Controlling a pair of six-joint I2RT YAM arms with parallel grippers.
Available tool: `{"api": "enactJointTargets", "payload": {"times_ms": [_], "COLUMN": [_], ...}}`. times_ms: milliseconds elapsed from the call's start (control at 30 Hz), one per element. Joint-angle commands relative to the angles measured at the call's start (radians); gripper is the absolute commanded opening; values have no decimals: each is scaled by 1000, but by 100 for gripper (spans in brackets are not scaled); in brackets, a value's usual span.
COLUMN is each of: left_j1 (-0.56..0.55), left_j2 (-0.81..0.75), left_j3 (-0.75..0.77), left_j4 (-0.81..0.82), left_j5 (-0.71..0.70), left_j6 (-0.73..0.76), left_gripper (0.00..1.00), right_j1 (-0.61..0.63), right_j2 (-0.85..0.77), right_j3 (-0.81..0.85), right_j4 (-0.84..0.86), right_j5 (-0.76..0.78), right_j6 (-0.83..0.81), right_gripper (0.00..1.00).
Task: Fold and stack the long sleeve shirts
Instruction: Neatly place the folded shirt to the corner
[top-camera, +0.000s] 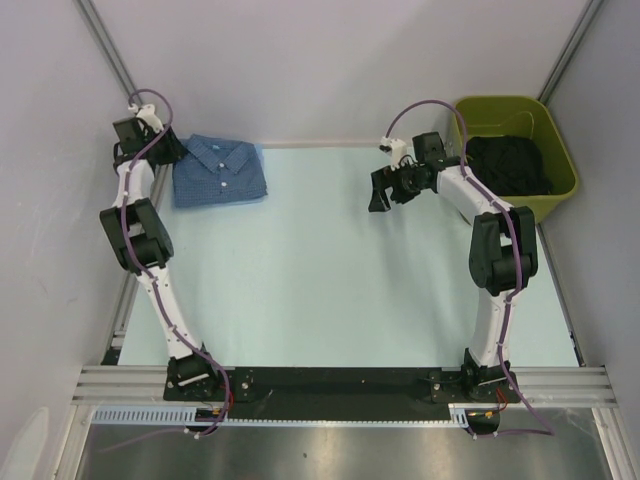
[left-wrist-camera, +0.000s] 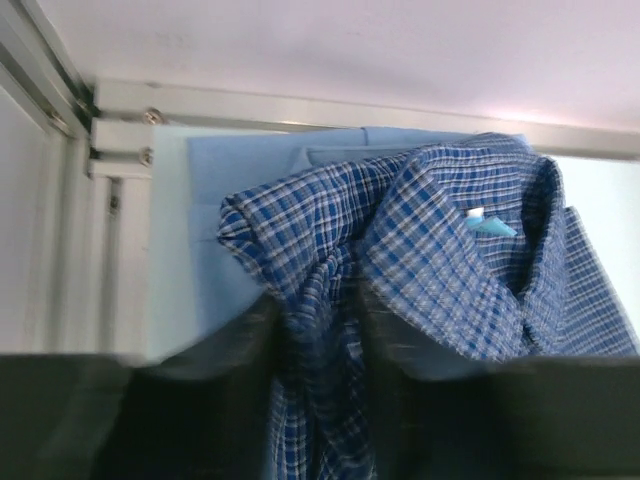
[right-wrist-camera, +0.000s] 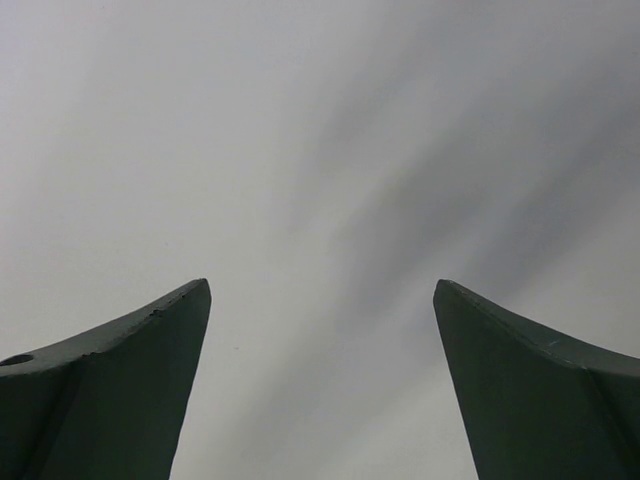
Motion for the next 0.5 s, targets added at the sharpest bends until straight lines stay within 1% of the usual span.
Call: {"api": "enactJointTargets", "payload": {"times_ms": [0,33,67,133,167,200,267,300,333,367,433,467], "left_j1": [12,13,18,22,28,30,47,55,68,74,81,81], "left_j2": [-33,-65,-90,-144,-156,-164,-205,-227,-248,-289,-317,-340], "left_j3": [66,55,24,-3,-17,-19,-55,-86,-150,-181,-244,-264], "left_j4": [1,-5,-13,-75,-151,-201,-293,-304,-310,-310,-321,-342], "left_j5": [-22,-21,-9,16,22,27,48,60,73,74,71,68], "left_j6": [89,95,111,129,161,183,210,214,218,223,243,263], "left_gripper": [50,52,59,64,70,73,76,77,80,82,86,86], "right_j1": [1,-2,-2,-8,-12,-15,-22,-23,-23,-26,-29,-29], "right_j2": [2,2,-1,-6,-9,-14,-18,-23,-24,-24,-29,-31], "right_j3": [51,55,58,55,52,49,40,35,32,25,17,11], "right_j4": [-12,-19,-24,-30,-33,-35,-36,-35,-35,-35,-33,-32], "right_j5": [-8,-8,-9,-14,-15,-18,-20,-22,-23,-25,-32,-34], "right_j6": [-18,-20,-20,-23,-25,-26,-31,-31,-31,-31,-31,-31], "right_gripper": [100,100,100,100,100,100,100,100,100,100,100,100]}}
